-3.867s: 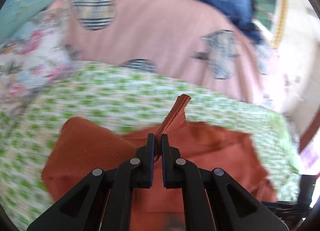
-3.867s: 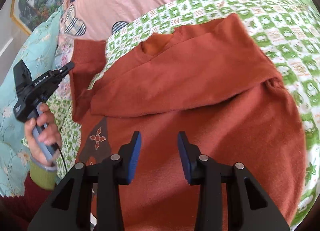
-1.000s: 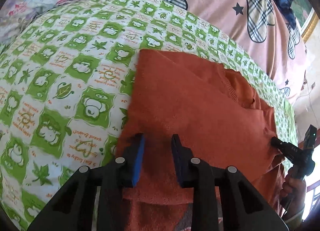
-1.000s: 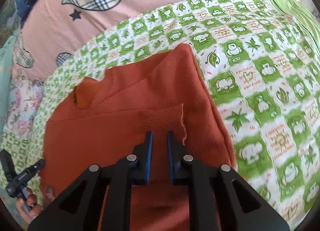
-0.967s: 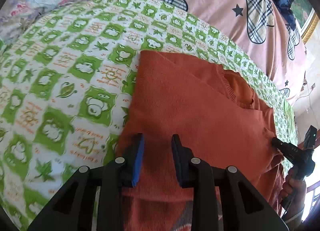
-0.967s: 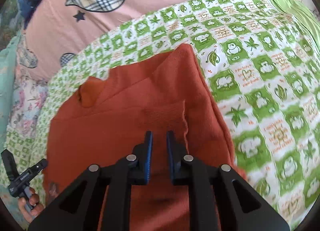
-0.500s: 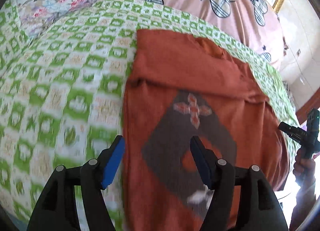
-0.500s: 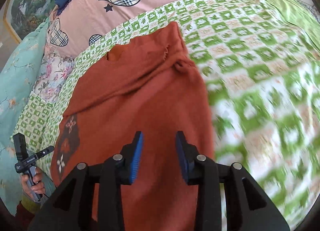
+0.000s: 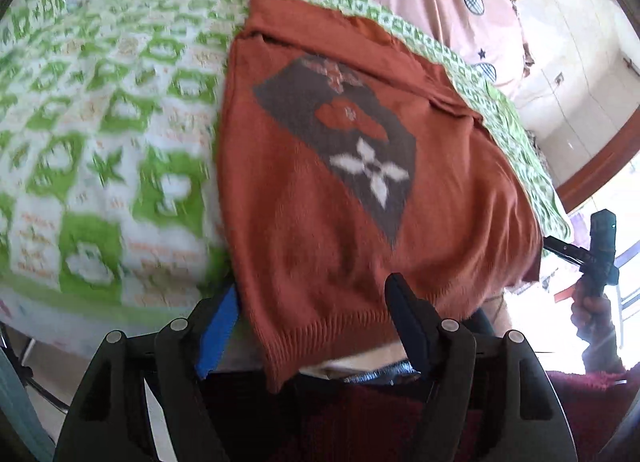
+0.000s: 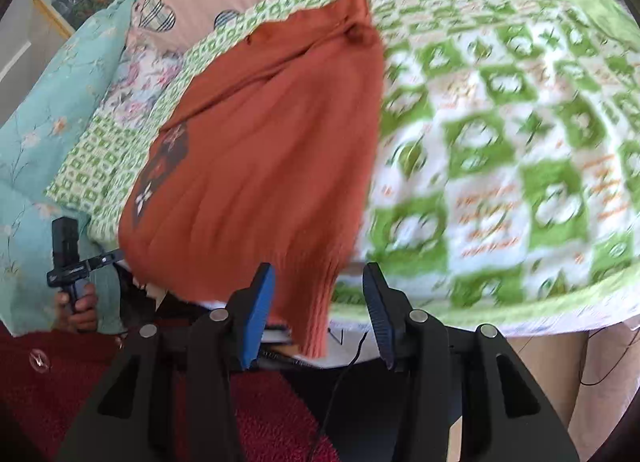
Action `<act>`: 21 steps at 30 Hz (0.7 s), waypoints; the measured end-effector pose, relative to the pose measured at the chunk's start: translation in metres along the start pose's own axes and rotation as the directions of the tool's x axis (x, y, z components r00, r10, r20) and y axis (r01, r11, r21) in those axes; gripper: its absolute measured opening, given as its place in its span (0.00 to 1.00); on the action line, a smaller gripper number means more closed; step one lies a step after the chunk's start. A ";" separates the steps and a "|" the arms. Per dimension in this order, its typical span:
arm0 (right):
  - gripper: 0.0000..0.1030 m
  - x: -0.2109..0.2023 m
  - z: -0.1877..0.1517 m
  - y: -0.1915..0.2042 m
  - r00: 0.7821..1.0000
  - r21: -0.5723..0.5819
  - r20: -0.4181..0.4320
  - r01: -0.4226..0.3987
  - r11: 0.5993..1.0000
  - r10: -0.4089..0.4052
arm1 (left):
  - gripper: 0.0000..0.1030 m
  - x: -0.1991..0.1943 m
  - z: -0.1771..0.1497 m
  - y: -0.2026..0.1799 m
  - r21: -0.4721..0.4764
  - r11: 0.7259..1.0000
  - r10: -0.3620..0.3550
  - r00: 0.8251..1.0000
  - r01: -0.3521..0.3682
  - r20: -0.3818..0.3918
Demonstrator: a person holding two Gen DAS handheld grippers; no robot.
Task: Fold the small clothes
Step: 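Grasp the ribbed hem with both grippers and lift it toward the collar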
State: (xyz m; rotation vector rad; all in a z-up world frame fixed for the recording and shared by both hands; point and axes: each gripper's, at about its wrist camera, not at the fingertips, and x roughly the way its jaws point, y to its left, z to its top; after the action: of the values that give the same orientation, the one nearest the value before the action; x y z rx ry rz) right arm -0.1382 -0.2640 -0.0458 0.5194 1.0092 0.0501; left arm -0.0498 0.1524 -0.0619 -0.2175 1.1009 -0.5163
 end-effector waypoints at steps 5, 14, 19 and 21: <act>0.41 0.016 -0.003 0.004 0.998 -0.005 0.002 -0.058 0.998 0.058 | 0.69 0.007 -0.011 -0.004 0.049 0.999 0.001 0.999 0.001 -0.042; 0.06 0.003 -0.013 -0.006 0.995 0.010 0.008 -0.104 0.995 0.104 | 0.18 0.009 -0.006 -0.005 0.080 0.997 0.020 0.999 -0.017 -0.043; 0.06 -0.008 -0.024 -0.022 0.985 0.065 0.041 -0.168 0.984 0.165 | 0.07 0.005 -0.017 -0.003 0.098 0.995 0.019 0.999 -0.016 -0.028; 0.06 -0.011 -0.022 -0.020 0.975 0.076 0.069 -0.215 0.974 0.210 | 0.06 -0.002 -0.018 -0.004 0.096 0.995 -0.004 1.000 0.004 -0.002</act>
State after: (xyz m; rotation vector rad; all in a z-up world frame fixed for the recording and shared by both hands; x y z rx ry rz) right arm -0.1661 -0.2761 -0.0556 0.7000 0.8963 0.1826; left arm -0.0679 0.1516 -0.0666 -0.1358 1.0753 -0.5718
